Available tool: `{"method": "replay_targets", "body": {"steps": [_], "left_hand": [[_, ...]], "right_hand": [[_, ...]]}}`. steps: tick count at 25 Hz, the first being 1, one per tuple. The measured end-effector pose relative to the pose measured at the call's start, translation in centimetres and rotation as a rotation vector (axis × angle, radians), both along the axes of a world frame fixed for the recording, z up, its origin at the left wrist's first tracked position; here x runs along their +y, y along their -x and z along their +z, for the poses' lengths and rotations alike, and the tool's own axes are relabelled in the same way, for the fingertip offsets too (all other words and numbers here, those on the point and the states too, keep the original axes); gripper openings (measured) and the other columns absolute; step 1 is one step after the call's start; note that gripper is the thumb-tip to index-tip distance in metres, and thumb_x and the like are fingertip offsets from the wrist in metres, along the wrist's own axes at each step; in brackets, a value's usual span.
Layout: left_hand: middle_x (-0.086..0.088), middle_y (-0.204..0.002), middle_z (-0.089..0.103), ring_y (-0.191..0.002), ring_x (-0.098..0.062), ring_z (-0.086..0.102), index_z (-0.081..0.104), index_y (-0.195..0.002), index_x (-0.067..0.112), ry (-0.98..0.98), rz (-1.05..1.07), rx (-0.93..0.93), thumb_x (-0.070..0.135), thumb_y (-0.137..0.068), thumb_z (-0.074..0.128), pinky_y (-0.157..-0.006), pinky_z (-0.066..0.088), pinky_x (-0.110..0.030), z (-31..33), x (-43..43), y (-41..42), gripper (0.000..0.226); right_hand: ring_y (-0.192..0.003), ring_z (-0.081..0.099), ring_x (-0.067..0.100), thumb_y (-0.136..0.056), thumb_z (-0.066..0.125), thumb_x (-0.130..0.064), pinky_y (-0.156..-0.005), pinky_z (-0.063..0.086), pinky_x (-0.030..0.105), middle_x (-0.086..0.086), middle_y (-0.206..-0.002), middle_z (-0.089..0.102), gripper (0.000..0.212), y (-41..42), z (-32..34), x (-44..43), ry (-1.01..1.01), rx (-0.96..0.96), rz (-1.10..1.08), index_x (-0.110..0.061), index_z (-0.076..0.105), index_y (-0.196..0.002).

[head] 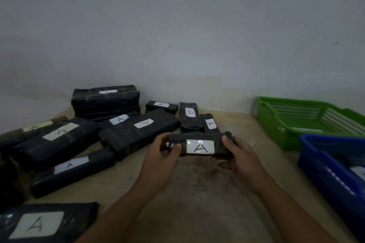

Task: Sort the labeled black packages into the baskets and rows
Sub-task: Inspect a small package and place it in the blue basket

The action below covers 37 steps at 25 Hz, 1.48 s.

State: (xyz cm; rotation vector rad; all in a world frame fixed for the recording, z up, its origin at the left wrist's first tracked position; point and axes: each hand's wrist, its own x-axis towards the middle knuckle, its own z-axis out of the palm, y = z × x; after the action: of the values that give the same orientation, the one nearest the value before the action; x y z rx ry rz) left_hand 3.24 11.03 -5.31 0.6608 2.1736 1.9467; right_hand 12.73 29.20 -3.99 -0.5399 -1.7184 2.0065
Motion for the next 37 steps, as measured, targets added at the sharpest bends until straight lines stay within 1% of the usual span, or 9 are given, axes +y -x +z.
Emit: {"method": "replay_targets", "body": {"steps": [2,4,7,12,21,26,31,35,37], "left_hand": [[0.004,-0.114,0.069,-0.100,-0.016,0.068,0.059,-0.118,0.029,-0.048,-0.149,-0.159,0.027,-0.093,0.058,-0.089,0.056,-0.042,-1.2,1.6,-0.1,0.025],[-0.003,-0.111,0.072,-0.097,-0.028,0.070,0.060,-0.116,0.027,-0.053,-0.243,-0.199,0.023,-0.093,0.058,-0.088,0.054,-0.054,-2.3,2.4,0.3,0.023],[-0.004,-0.109,0.072,-0.092,-0.025,0.071,0.061,-0.113,0.024,0.015,-0.239,-0.072,0.016,-0.092,0.060,-0.084,0.056,-0.048,-3.1,2.3,1.0,0.023],[-0.017,-0.082,0.072,-0.059,-0.030,0.067,0.060,-0.104,0.010,-0.029,-0.196,0.026,0.002,-0.093,0.054,-0.059,0.055,-0.045,-2.4,1.6,1.5,0.015],[-0.022,-0.081,0.071,-0.065,-0.040,0.067,0.062,-0.107,0.004,-0.109,-0.217,-0.122,0.012,-0.097,0.047,-0.053,0.055,-0.038,-2.3,1.9,1.3,0.019],[-0.013,-0.076,0.074,-0.065,-0.033,0.069,0.064,-0.101,0.007,-0.053,-0.159,-0.055,0.010,-0.098,0.046,-0.054,0.053,-0.034,-2.5,1.9,1.4,0.019],[-0.002,-0.074,0.075,-0.062,-0.019,0.068,0.065,-0.095,0.016,-0.075,-0.116,-0.061,0.011,-0.098,0.048,-0.053,0.053,-0.022,-2.5,2.1,1.3,0.018],[-0.002,-0.084,0.075,-0.068,-0.017,0.070,0.064,-0.096,0.019,-0.109,-0.145,-0.101,0.010,-0.098,0.046,-0.058,0.056,-0.026,-2.4,2.0,1.1,0.021],[-0.009,-0.095,0.074,-0.081,-0.026,0.070,0.065,-0.103,0.015,-0.121,-0.195,-0.130,0.005,-0.098,0.042,-0.069,0.056,-0.041,-2.5,1.9,1.2,0.026]], "right_hand": [[-0.066,0.070,0.025,-0.096,0.055,-0.022,-0.051,0.056,0.033,0.017,-0.094,0.075,0.025,-0.9,-0.7,1.4,0.000,0.015,-0.019,-0.006,0.064,-0.112],[-0.077,0.071,0.028,-0.094,0.056,-0.018,-0.062,0.057,0.037,0.018,-0.098,0.075,0.021,-1.3,-2.0,2.4,0.088,0.057,-0.022,-0.006,0.067,-0.108],[-0.088,0.067,0.035,-0.086,0.058,-0.015,-0.067,0.054,0.040,0.022,-0.101,0.073,0.030,-1.1,-3.5,3.0,0.162,0.093,0.013,0.000,0.065,-0.111],[-0.055,0.062,0.028,-0.093,0.051,-0.011,-0.046,0.045,0.029,0.018,-0.080,0.070,0.018,-0.7,-4.4,2.6,-0.008,0.066,0.077,-0.005,0.067,-0.101],[-0.060,0.060,0.015,-0.101,0.045,-0.009,-0.045,0.045,0.028,0.007,-0.078,0.070,0.022,-1.0,-4.3,2.1,-0.196,0.002,0.023,-0.003,0.066,-0.099],[-0.052,0.058,0.024,-0.100,0.044,-0.013,-0.041,0.041,0.028,0.011,-0.069,0.068,0.023,-1.0,-4.2,2.1,-0.172,0.020,0.073,-0.003,0.064,-0.101],[-0.044,0.044,0.018,-0.074,0.043,-0.024,-0.041,0.031,0.024,0.012,-0.060,0.058,0.039,-0.8,-4.2,3.0,-0.061,-0.017,0.220,-0.013,0.059,-0.109],[-0.045,0.028,0.012,-0.075,0.043,-0.017,-0.050,0.020,0.029,0.002,-0.058,0.039,0.022,-1.2,-3.9,2.6,-0.072,-0.036,0.165,-0.022,0.063,-0.078],[-0.046,0.022,0.012,-0.087,0.037,-0.007,-0.052,0.012,0.032,0.001,-0.057,0.033,0.040,-1.2,-3.8,2.6,-0.029,-0.041,0.127,-0.026,0.058,-0.060]]}}
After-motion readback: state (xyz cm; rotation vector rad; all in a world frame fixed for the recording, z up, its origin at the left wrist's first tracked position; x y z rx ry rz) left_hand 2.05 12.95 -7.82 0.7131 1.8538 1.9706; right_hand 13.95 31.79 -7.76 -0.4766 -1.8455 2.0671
